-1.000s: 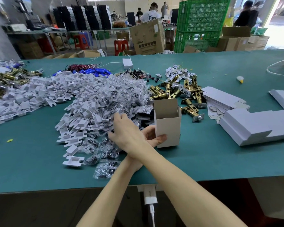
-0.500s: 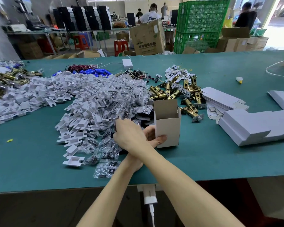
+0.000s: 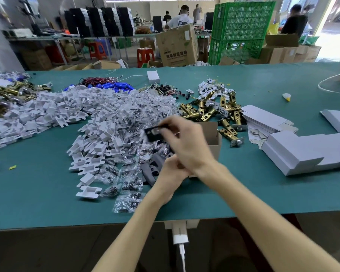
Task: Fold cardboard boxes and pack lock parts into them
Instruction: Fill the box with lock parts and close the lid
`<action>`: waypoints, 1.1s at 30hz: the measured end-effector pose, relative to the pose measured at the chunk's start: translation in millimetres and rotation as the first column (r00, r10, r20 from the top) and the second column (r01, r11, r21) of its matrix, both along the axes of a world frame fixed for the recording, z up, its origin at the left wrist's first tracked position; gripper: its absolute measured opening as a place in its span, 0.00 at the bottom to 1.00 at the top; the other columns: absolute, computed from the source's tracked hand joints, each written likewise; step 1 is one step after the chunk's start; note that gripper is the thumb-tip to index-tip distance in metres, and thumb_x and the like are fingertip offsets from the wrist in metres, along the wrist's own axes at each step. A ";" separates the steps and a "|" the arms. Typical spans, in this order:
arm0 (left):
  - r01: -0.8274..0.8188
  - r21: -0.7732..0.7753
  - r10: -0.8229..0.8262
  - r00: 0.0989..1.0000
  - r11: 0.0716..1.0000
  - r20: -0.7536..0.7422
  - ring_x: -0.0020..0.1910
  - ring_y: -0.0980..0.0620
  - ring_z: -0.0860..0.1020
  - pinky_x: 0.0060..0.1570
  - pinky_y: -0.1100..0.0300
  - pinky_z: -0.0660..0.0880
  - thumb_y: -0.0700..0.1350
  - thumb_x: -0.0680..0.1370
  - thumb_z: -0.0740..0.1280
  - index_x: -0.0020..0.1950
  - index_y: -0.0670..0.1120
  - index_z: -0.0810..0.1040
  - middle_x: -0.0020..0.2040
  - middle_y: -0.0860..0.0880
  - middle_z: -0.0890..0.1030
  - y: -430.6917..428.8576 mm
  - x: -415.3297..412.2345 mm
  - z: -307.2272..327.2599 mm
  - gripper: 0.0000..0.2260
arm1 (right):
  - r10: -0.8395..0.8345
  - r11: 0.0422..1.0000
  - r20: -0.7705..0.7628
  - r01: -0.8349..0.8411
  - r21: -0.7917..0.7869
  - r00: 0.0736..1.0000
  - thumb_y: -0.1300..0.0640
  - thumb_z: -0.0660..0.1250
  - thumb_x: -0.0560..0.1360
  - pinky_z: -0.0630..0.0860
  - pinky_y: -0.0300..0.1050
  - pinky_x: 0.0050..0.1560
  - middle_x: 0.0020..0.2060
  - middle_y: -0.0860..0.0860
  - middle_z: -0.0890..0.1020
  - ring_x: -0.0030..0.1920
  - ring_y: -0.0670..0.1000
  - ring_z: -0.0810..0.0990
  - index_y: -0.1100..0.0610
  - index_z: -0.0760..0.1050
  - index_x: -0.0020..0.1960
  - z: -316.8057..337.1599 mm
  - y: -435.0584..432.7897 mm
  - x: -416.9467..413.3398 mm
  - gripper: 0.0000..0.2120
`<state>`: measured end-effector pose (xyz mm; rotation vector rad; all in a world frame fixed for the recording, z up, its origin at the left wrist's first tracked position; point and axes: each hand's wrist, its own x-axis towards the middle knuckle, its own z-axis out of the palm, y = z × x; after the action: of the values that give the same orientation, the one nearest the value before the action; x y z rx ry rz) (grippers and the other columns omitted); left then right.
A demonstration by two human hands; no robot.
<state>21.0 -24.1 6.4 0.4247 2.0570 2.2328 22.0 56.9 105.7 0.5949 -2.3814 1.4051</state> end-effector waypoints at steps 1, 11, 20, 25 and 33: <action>-0.009 0.000 0.009 1.000 1.000 0.018 0.57 0.49 0.83 0.55 0.60 0.78 0.36 0.79 0.73 0.63 0.39 0.81 0.59 0.42 0.85 -0.5 -1.3 -2.6 0.13 | -0.018 1.000 -0.058 0.018 -0.015 0.998 0.63 0.69 0.80 0.76 0.28 0.46 0.46 0.45 0.84 0.43 0.38 0.82 0.57 0.81 0.56 8.9 15.3 3.9 0.07; -0.010 0.084 0.006 0.999 0.996 0.051 0.63 0.46 0.82 0.60 0.57 0.80 0.41 0.75 0.76 0.66 0.44 0.81 0.61 0.46 0.85 0.8 -4.1 -5.0 0.19 | -0.218 0.950 -0.154 0.246 0.194 0.964 0.60 0.72 0.78 0.75 0.44 0.45 0.39 0.46 0.83 0.40 0.47 0.80 0.51 0.82 0.50 16.1 94.5 8.1 0.05; 0.008 0.075 -0.012 0.998 0.997 0.054 0.63 0.45 0.82 0.62 0.53 0.80 0.36 0.77 0.74 0.66 0.42 0.81 0.61 0.44 0.85 0.1 -3.8 -4.4 0.17 | -0.180 0.890 -0.231 0.258 0.376 0.956 0.55 0.71 0.79 0.73 0.54 0.58 0.36 0.36 0.71 0.48 0.50 0.75 0.53 0.84 0.51 8.8 89.9 8.8 0.03; -0.005 0.092 0.000 0.999 0.996 0.055 0.61 0.49 0.83 0.58 0.58 0.80 0.37 0.77 0.74 0.66 0.43 0.81 0.60 0.46 0.86 0.6 -3.8 -4.2 0.17 | -0.149 0.872 -0.190 0.219 0.437 0.970 0.54 0.69 0.80 0.61 0.50 0.60 0.39 0.40 0.78 0.53 0.49 0.71 0.46 0.82 0.52 11.9 94.2 0.7 0.04; -0.016 0.086 0.009 0.997 0.996 0.078 0.58 0.53 0.84 0.55 0.61 0.79 0.35 0.79 0.71 0.65 0.44 0.80 0.58 0.49 0.87 1.5 -5.3 -5.0 0.15 | -0.125 0.733 -0.115 0.169 0.659 0.986 0.49 0.61 0.84 0.50 0.53 0.67 0.50 0.46 0.75 0.66 0.47 0.63 0.46 0.82 0.53 11.3 98.3 2.7 0.11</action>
<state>15.8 -22.6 1.4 0.3265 1.9362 2.3141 24.7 155.3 117.0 0.5749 -2.7811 0.4081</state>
